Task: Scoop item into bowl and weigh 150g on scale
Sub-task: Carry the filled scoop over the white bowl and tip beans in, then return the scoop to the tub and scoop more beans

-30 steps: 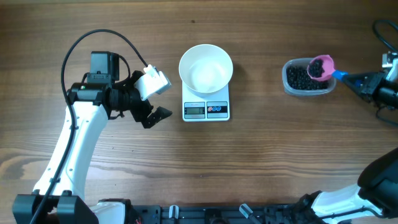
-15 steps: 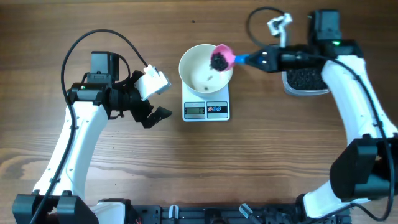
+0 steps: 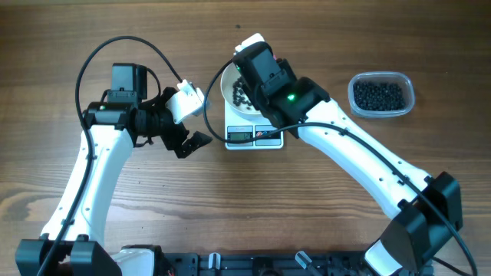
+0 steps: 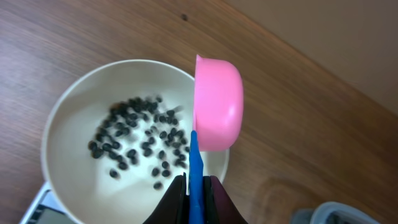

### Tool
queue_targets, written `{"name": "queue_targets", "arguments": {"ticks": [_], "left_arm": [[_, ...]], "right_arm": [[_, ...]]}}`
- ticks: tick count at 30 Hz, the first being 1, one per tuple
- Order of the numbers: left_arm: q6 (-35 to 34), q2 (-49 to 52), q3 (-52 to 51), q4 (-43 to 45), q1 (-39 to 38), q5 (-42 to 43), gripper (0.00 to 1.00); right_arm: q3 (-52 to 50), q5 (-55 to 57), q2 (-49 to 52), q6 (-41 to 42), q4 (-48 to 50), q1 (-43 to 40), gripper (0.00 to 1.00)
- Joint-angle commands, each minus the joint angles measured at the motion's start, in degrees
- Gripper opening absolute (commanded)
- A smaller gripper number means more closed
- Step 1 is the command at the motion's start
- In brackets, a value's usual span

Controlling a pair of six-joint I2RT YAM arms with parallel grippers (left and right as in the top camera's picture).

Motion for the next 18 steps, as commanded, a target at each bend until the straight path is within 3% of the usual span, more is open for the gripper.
{"name": "queue_targets", "arguments": {"ticks": [1, 6, 10, 14, 18], "left_arm": [[0.94, -0.90, -0.24, 0.00, 0.28, 1.29, 1.00], [0.94, -0.90, -0.24, 0.00, 0.28, 1.29, 1.00], [0.94, -0.90, -0.24, 0.00, 0.28, 1.29, 1.00], [0.94, -0.90, -0.24, 0.00, 0.28, 1.29, 1.00], [0.94, -0.90, -0.24, 0.00, 0.26, 1.29, 1.00]], "right_arm": [[1.46, -4.70, -0.61, -0.46, 0.07, -2.34, 0.04], [1.46, -22.43, -9.49, 0.59, -5.49, -14.45, 0.04], [1.44, -24.37, -16.68, -0.57, -15.78, -32.00, 0.04], [-0.50, -23.93, -14.36, -5.64, -22.32, -47.69, 0.04], [-2.84, -23.96, -7.58, -7.21, -22.03, -51.52, 0.04]]}}
